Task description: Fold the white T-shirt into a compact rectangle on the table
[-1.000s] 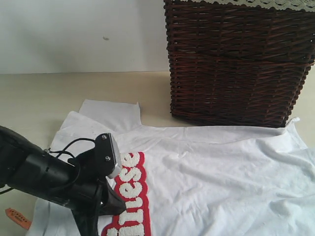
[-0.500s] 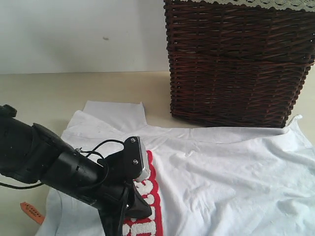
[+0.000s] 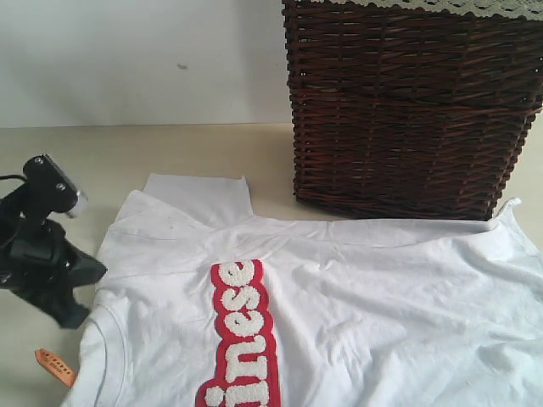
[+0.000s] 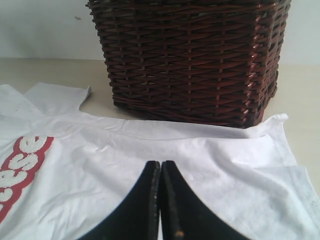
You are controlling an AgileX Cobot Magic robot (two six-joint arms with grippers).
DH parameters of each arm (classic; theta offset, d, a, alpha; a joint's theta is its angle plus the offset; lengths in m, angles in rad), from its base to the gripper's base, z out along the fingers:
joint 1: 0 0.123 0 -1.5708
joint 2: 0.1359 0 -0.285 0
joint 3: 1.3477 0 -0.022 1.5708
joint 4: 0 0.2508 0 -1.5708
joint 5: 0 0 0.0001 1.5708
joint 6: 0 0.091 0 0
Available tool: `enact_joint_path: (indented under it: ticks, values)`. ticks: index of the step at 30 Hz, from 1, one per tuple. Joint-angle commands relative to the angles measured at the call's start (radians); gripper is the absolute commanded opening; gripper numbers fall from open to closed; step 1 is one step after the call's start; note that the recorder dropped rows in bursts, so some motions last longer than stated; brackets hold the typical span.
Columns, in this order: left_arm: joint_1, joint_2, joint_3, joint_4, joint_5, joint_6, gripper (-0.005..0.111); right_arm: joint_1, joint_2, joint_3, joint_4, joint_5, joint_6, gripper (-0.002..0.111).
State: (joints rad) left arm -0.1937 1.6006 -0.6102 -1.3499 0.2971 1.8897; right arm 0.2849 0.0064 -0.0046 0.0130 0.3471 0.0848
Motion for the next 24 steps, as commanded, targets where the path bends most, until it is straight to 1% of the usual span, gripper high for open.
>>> enact_joint_path:
  ticks: [1,2,4,6,11,16,18,20,22,24]
  values:
    - [0.142,-0.073,0.046,0.271,0.43,-0.028,0.0,-0.005,-0.006,0.005,0.005,-0.005,-0.005,0.0]
    - [0.158,-0.077,0.046,0.322,0.428,-0.076,0.0,-0.005,-0.006,0.005,0.005,-0.005,-0.005,0.0]
    - [0.158,-0.064,0.046,0.37,0.407,-0.091,0.0,-0.005,-0.006,0.005,0.005,-0.005,-0.005,0.0]
    - [0.157,-0.05,0.046,0.375,0.437,-0.091,0.0,-0.005,-0.006,0.005,0.005,-0.005,-0.005,0.0]
    - [0.143,-0.041,0.046,0.388,0.437,-0.091,0.0,-0.005,-0.006,0.005,0.005,-0.005,-0.005,0.0]
    - [0.143,-0.041,0.047,0.517,0.35,-0.093,0.0,-0.005,-0.006,0.005,0.005,-0.005,-0.005,0.0]
    - [0.143,-0.041,0.047,0.547,0.365,-0.096,0.0,-0.005,-0.006,0.005,0.005,-0.005,-0.005,0.0]
    - [0.143,-0.041,0.047,0.553,0.412,-0.096,0.0,-0.005,-0.006,0.005,0.005,-0.005,-0.005,0.0]
    - [0.143,-0.033,0.047,0.55,0.46,-0.098,0.0,-0.005,-0.006,0.005,0.005,-0.005,-0.005,0.0]
    - [0.143,-0.015,0.047,0.522,0.468,-0.098,0.0,-0.005,-0.006,0.005,0.005,-0.005,-0.005,0.0]
